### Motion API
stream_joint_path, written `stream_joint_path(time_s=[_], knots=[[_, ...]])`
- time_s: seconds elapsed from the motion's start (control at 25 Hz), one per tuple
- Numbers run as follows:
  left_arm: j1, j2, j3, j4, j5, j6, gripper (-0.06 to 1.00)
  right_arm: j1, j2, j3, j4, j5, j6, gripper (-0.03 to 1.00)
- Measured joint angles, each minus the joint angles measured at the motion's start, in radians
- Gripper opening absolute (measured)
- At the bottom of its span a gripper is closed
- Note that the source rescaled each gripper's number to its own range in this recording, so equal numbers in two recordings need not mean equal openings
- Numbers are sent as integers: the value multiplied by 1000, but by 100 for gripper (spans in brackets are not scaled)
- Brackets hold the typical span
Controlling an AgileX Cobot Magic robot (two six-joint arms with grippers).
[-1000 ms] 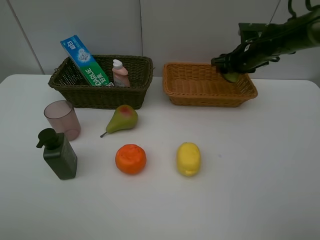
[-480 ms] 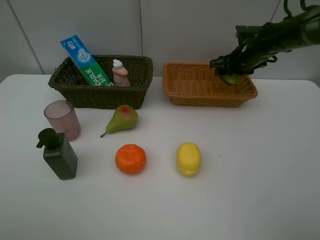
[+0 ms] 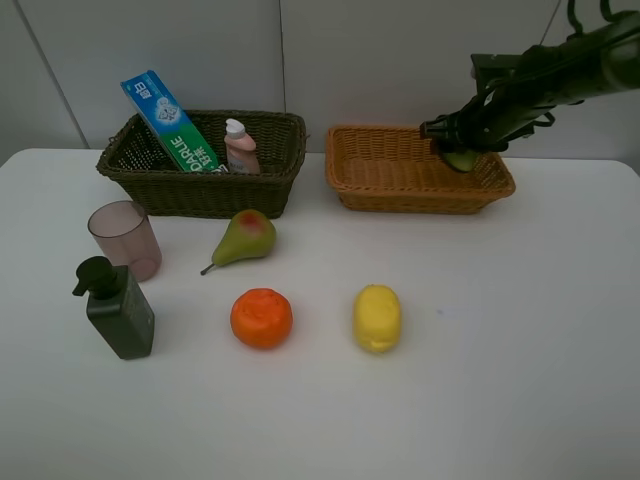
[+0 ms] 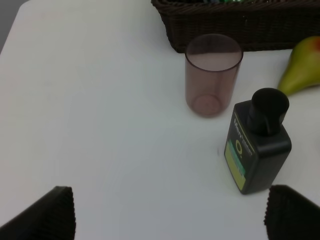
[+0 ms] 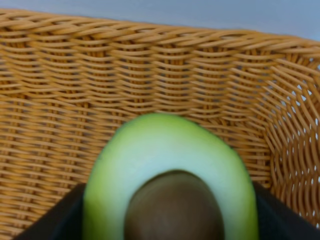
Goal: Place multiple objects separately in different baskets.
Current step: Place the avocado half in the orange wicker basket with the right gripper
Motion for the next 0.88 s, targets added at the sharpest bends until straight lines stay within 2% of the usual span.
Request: stream_joint_path(time_s=[0.6, 0.64, 0.76, 0.8, 0.88], knots=[[0, 0, 0, 0, 0, 0, 100, 0, 0, 0, 5, 19, -1, 43], [0, 0, 0, 0, 0, 0, 100, 0, 0, 0, 4, 19, -1, 48], [0, 0, 0, 0, 0, 0, 100, 0, 0, 0, -11, 19, -5, 80], [0, 0, 0, 0, 0, 0, 100, 0, 0, 0, -12, 19, -5, 88], [0, 0, 0, 0, 0, 0, 100, 0, 0, 0, -11, 20, -7, 96]])
